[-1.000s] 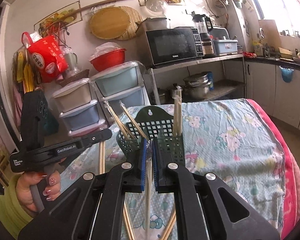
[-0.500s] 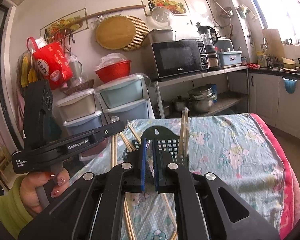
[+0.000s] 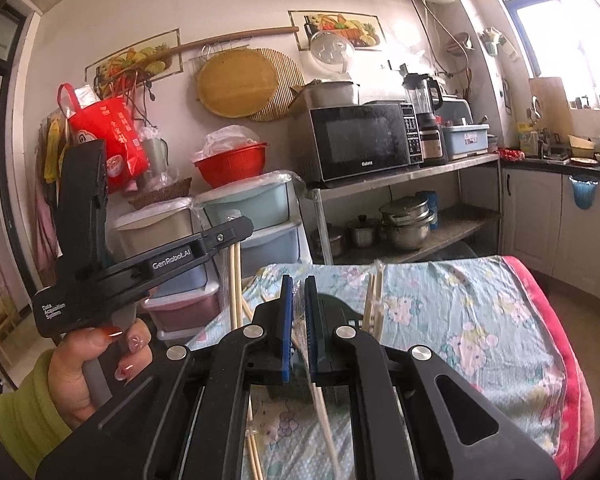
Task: Organize utensils
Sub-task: 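Lift the left gripper's chopstick over the green caddy while the right gripper carries its own, then lower the chopstick into the caddy and open the left gripper while the right gripper releases its own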
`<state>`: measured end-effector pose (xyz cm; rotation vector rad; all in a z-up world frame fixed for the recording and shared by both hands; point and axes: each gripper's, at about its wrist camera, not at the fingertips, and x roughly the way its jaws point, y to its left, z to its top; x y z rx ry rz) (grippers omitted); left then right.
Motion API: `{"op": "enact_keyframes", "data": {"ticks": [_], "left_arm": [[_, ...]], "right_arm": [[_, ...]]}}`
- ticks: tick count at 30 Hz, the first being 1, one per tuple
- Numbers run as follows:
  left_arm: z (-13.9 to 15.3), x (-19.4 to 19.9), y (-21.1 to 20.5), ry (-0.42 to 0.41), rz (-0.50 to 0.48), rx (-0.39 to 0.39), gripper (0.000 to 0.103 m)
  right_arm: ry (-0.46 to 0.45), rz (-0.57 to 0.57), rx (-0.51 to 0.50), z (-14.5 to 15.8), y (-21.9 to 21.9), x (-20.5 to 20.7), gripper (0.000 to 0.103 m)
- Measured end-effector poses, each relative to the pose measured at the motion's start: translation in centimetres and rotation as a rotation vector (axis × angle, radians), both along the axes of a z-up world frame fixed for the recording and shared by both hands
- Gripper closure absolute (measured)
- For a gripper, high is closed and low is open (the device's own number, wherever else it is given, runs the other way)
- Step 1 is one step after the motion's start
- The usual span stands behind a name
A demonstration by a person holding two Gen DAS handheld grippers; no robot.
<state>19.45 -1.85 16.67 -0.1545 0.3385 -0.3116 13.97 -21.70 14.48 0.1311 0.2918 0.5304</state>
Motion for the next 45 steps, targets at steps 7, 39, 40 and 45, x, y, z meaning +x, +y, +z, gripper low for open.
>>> {"op": "enact_keyframes", "data": {"ticks": [7, 39, 40, 45], "left_arm": [[2.1, 1.2, 1.2, -0.050, 0.041, -0.008, 0.100], [1.4, 7.6, 4.9, -0.165, 0.278, -0.015, 0.100], [1.1, 7.7, 4.8, -0.167, 0.276, -0.016, 0.100], [-0.1, 8.3, 4.0, -0.171, 0.255, -0.008, 0.100]], "right_arm": [[-0.048, -0.007, 0.004, 2.0, 0.4, 1.2, 0.097], [-0.187, -0.046, -0.032, 5.3, 3.5, 9.3, 0.097], [-0.185, -0.048, -0.035, 5.1, 3.7, 9.5, 0.097], [-0.191, -0.070, -0.056, 4.3, 4.4, 10.7, 0.097]]}}
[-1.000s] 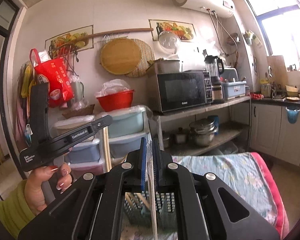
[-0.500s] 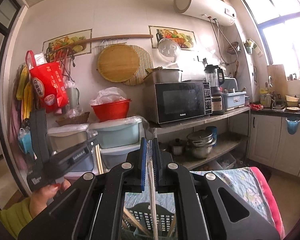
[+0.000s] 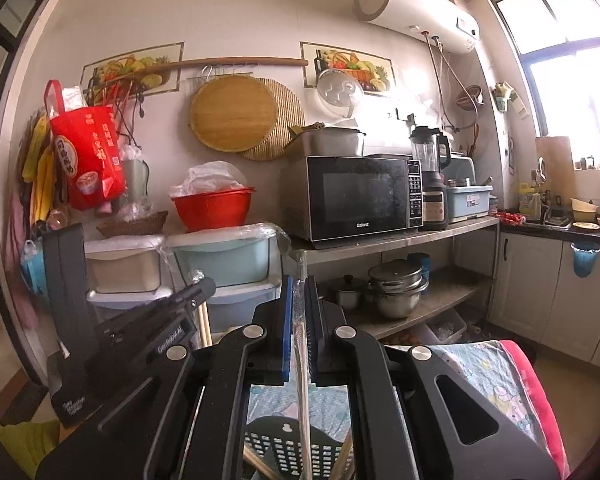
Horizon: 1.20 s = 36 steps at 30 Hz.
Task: Organize utensils
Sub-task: 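Lower the chopstick into the caddy and open the left gripper while the right gripper releases its own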
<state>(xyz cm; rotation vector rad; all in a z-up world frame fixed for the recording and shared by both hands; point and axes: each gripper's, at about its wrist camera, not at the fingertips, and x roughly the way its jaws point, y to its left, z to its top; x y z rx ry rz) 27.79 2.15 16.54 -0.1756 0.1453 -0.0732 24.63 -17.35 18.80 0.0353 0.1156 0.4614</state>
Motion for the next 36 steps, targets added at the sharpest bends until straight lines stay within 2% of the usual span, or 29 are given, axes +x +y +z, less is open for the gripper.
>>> {"op": "enact_keyframes", "data": {"ticks": [10, 26, 27, 28, 30, 34, 36], "left_arm": [[-2.3, 1.1, -1.3, 0.030, -0.018, 0.046, 0.100], [-5.2, 1.7, -0.1, 0.098, -0.022, 0.039, 0.100], [-5.3, 1.7, -0.1, 0.104, -0.022, 0.039, 0.100], [-5.4, 1.7, -0.1, 0.108, -0.023, 0.038, 0.100], [-5.5, 1.5, 0.0, 0.117, -0.026, 0.034, 0.096], [-5.7, 1.1, 0.1, 0.138, -0.022, 0.026, 0.084], [-5.7, 0.9, 0.2, 0.149, -0.016, 0.025, 0.074]], "right_arm": [[-0.026, -0.060, -0.087, -1.7, 1.7, 1.5, 0.097], [0.058, -0.080, -0.131, -5.1, 2.6, 3.0, 0.096], [0.063, -0.082, -0.133, -5.2, 2.6, 3.0, 0.093], [0.067, -0.085, -0.132, -5.3, 2.5, 3.0, 0.085], [0.077, -0.086, -0.121, -5.5, 2.3, 2.9, 0.077], [0.084, -0.090, -0.115, -5.9, 1.7, 2.4, 0.075], [0.092, -0.094, -0.106, -5.9, 1.4, 2.3, 0.072]]}}
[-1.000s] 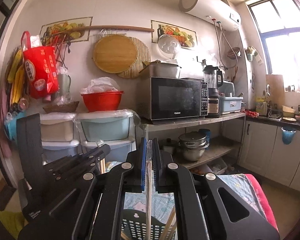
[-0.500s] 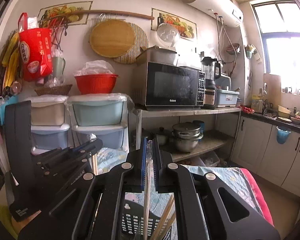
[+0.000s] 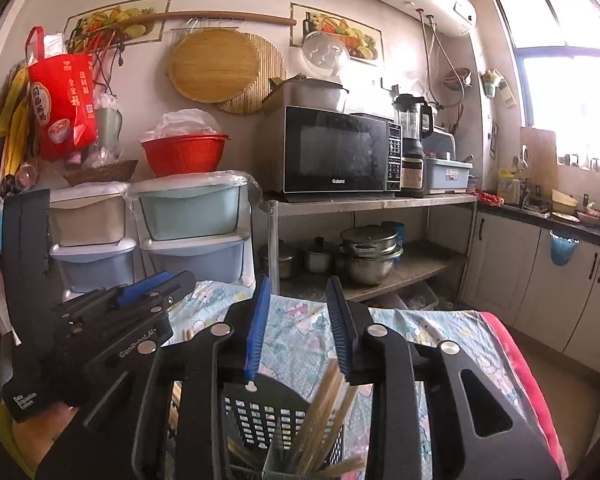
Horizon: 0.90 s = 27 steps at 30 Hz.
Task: Organize utensils
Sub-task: 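Lower the chopstick into the caddy and open the left gripper while the right gripper releases its own, then withdraw both open grippers from the caddy toward the remaining chopsticks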
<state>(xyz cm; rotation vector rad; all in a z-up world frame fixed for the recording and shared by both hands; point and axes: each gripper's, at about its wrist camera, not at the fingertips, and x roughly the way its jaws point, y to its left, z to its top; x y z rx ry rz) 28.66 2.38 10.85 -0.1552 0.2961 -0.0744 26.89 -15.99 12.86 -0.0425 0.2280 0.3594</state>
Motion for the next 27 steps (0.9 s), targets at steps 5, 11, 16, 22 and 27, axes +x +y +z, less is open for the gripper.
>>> {"op": "enact_keyframes", "data": {"ticks": [5, 11, 16, 22, 27], "left_arm": [[0.0, -1.1, 0.1, 0.016, -0.009, -0.012, 0.057], [0.3, -2.3, 0.3, 0.044, -0.012, -0.030, 0.032], [0.6, -3.4, 0.2, 0.050, -0.028, -0.031, 0.016], [0.8, -4.9, 0.0, 0.059, -0.037, -0.028, 0.011], [0.8, -6.1, 0.0, 0.063, -0.036, -0.026, 0.011]], "right_arm": [[0.007, -0.011, 0.010, -0.1, -0.8, -0.6, 0.068], [0.011, -0.022, 0.028, 0.1, -1.7, -1.5, 0.062], [0.012, -0.025, 0.038, 0.2, -2.5, -2.4, 0.055], [0.014, -0.035, 0.054, 0.1, -3.3, -3.6, 0.042], [0.022, -0.039, 0.067, -0.1, -4.0, -4.7, 0.039]]}}
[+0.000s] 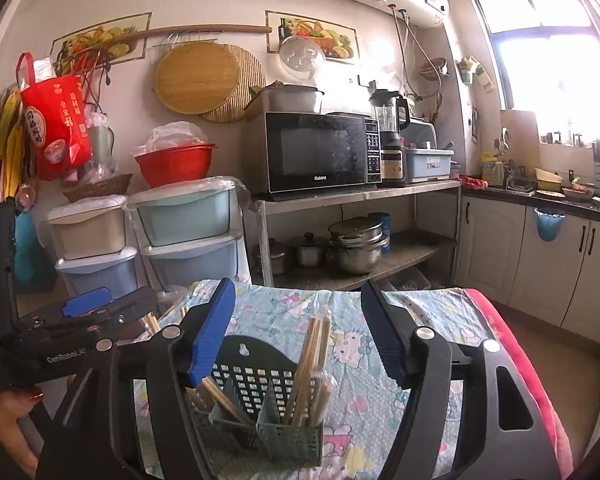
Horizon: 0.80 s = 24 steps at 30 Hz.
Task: Organize utensils
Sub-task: 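Withdraw both open grippers from the caddy toward the remaining chopsticks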
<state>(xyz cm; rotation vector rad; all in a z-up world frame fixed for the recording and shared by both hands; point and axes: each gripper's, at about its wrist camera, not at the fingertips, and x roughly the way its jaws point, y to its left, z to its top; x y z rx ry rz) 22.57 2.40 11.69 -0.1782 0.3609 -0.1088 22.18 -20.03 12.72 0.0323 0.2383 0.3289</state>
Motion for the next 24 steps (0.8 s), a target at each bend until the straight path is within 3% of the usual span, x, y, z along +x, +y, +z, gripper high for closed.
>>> {"op": "enact_keyframes", "data": {"ticks": [12, 24], "left_arm": [[-0.8, -3.2, 0.2, 0.014, 0.006, 0.004, 0.011], [-3.9, -5.0, -0.2, 0.095, -0.007, -0.002, 0.011]], "right_arm": [[0.033, 0.026, 0.010, -1.1, -0.8, -3.3, 0.036], [0.116, 0.046, -0.016, -4.0, -0.8, -5.4, 0.036]]}}
